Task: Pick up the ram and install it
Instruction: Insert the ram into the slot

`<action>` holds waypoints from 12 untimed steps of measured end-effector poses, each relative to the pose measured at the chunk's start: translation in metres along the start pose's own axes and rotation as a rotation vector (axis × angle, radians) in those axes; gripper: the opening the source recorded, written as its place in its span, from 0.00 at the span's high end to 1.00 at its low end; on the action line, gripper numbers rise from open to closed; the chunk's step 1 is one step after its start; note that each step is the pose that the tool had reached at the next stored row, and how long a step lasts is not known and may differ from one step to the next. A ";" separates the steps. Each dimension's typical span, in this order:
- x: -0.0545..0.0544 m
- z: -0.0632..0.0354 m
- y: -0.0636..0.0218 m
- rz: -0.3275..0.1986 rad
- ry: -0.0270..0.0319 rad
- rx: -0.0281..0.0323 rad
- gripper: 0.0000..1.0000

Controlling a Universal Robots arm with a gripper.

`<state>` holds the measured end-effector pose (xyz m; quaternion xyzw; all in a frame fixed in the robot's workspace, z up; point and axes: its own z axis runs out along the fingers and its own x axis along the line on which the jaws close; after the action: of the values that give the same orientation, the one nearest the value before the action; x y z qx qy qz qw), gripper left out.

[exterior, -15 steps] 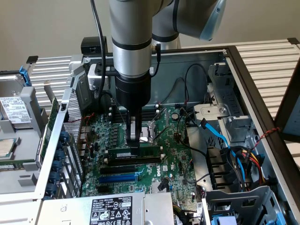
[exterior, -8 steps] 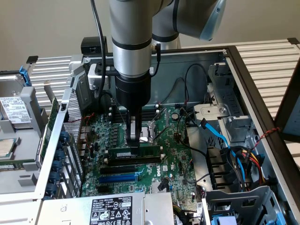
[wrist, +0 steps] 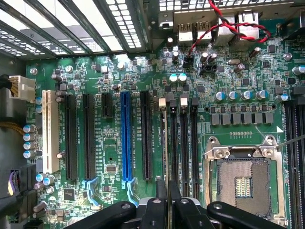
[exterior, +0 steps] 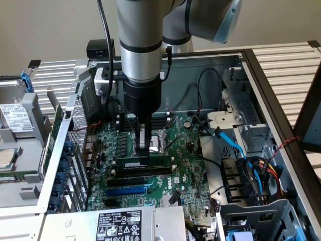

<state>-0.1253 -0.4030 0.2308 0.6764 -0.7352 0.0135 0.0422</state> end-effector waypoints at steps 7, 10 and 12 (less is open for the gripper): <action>0.000 0.0000 0.0007 0.000 0.0000 0.0000 0.86; 0.000 0.0001 0.0013 0.000 0.0000 0.0000 0.86; 0.000 0.0001 0.0013 0.000 0.0000 0.0000 0.86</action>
<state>-0.1265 -0.4029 0.2308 0.6765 -0.7351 0.0135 0.0423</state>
